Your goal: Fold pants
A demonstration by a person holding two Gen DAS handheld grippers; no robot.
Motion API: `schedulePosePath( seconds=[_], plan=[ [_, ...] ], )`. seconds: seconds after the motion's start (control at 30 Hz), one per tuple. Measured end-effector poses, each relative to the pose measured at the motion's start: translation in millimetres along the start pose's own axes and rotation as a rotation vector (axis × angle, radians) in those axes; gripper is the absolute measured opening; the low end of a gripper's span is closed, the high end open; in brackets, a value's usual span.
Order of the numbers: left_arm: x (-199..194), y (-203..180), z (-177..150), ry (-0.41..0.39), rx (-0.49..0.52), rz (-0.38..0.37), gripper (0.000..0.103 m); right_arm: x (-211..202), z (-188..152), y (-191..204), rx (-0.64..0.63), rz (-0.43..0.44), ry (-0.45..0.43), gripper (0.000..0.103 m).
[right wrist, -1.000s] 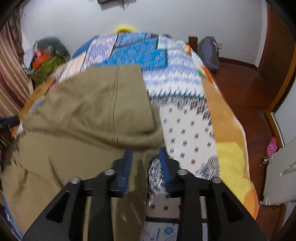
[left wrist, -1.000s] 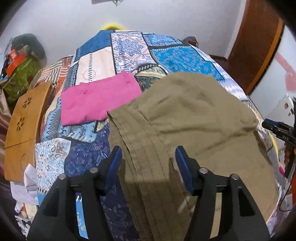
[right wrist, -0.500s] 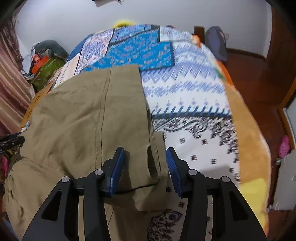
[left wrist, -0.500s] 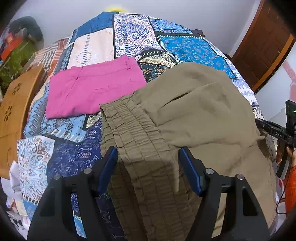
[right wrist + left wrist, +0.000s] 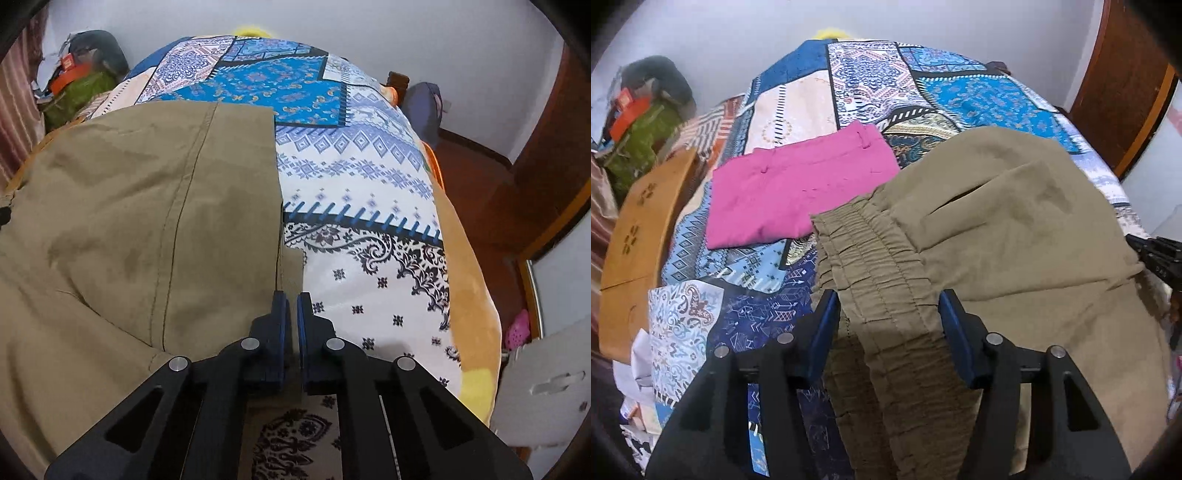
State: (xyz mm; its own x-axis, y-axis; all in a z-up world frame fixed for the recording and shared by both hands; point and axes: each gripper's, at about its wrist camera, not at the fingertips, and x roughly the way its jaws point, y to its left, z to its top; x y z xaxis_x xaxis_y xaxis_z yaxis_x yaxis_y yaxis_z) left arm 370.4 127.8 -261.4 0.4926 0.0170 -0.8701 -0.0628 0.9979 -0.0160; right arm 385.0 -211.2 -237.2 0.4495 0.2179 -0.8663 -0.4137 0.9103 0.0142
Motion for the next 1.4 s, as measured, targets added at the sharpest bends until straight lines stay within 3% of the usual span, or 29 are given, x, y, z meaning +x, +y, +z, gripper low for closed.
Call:
schedulePosePath(
  seconds=[0.1, 0.2, 0.27, 0.33, 0.43, 0.63, 0.87, 1.03, 1.1, 1.17, 1.23, 1.27, 1.33, 1.4],
  plan=[
    [-22, 4, 2, -0.038, -0.003, -0.009, 0.061, -10, 2, -6, 0.032, 0.021, 0.026, 0.007],
    [-39, 14, 12, -0.078, -0.017, 0.005, 0.072, -27, 6, -10, 0.076, 0.046, -0.009, 0.013],
    [-41, 21, 21, -0.084, -0.031, 0.019, 0.073, -37, 15, -13, 0.092, 0.053, -0.045, 0.024],
    [-35, 32, 33, -0.076, -0.050, 0.031, 0.075, -46, 26, -12, 0.092, 0.074, -0.092, 0.049],
    [-16, 47, 49, -0.045, -0.083, 0.023, 0.076, -50, 51, -8, 0.083, 0.088, -0.146, 0.062],
    [31, 68, 71, 0.042, -0.174, -0.063, 0.076, -20, 90, -5, 0.092, 0.130, -0.145, 0.065],
    [80, 71, 77, 0.150, -0.176, -0.122, 0.076, 40, 124, 8, 0.052, 0.143, -0.092, 0.065],
    [97, 75, 75, 0.171, -0.213, -0.221, 0.076, 78, 138, 13, 0.083, 0.205, -0.042, 0.065],
    [101, 73, 74, 0.178, -0.220, -0.243, 0.076, 83, 140, 16, 0.097, 0.210, -0.060, 0.067],
    [102, 70, 75, 0.172, -0.212, -0.234, 0.072, 82, 140, 19, 0.082, 0.213, -0.071, 0.064],
    [101, 64, 77, 0.153, -0.178, -0.194, 0.066, 82, 141, 21, 0.067, 0.241, -0.070, 0.039],
    [99, 63, 78, 0.143, -0.165, -0.177, 0.063, 81, 140, 24, 0.059, 0.206, -0.069, 0.034],
    [95, 58, 80, 0.119, -0.132, -0.138, 0.059, 82, 141, 24, 0.043, 0.169, -0.075, 0.015],
    [90, 54, 81, 0.098, -0.096, -0.087, 0.055, 80, 140, 21, 0.032, 0.158, -0.078, 0.008]
  ],
)
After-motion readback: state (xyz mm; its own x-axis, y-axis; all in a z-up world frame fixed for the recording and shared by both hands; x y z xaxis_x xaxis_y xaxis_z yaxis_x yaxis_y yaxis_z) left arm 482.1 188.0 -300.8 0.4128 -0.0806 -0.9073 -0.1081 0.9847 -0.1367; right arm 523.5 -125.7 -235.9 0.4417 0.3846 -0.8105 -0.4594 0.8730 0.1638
